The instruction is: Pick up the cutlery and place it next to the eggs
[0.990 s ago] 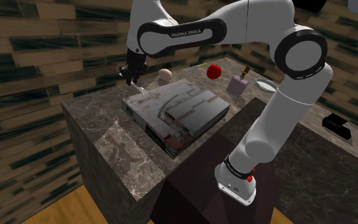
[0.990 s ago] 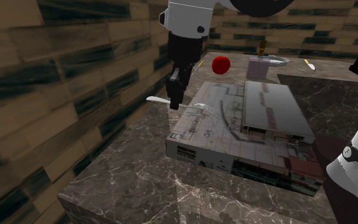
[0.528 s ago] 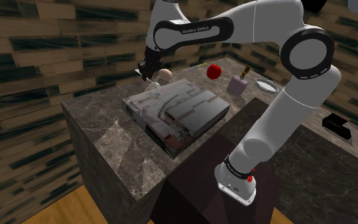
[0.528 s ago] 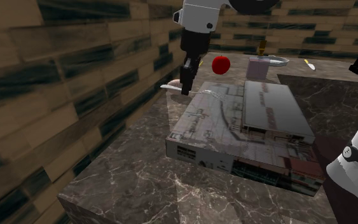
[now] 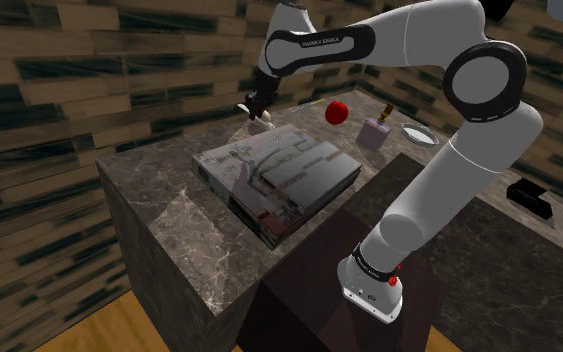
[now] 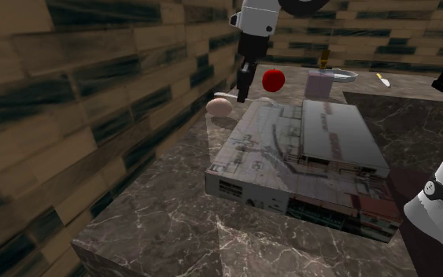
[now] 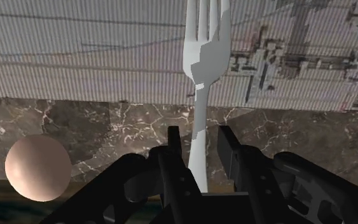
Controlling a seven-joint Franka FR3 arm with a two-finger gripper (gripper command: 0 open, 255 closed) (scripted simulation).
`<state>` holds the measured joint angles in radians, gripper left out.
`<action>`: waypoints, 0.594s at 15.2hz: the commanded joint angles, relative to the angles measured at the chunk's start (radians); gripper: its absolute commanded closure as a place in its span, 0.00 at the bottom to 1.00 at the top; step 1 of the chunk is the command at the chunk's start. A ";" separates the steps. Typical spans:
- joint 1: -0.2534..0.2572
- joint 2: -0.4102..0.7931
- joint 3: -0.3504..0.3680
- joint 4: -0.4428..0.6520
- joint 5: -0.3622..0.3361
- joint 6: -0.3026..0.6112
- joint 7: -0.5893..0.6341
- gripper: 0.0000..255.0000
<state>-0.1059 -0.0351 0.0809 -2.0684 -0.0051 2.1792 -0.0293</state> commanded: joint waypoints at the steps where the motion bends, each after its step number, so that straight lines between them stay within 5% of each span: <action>1: -0.023 -0.011 -0.026 -0.016 0.009 0.005 -0.056 1.00; 9: -0.115 0.023 -0.125 0.026 0.039 -0.006 -0.261 1.00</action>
<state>-0.2117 -0.0189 -0.0351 -2.0566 0.0299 2.1810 -0.2689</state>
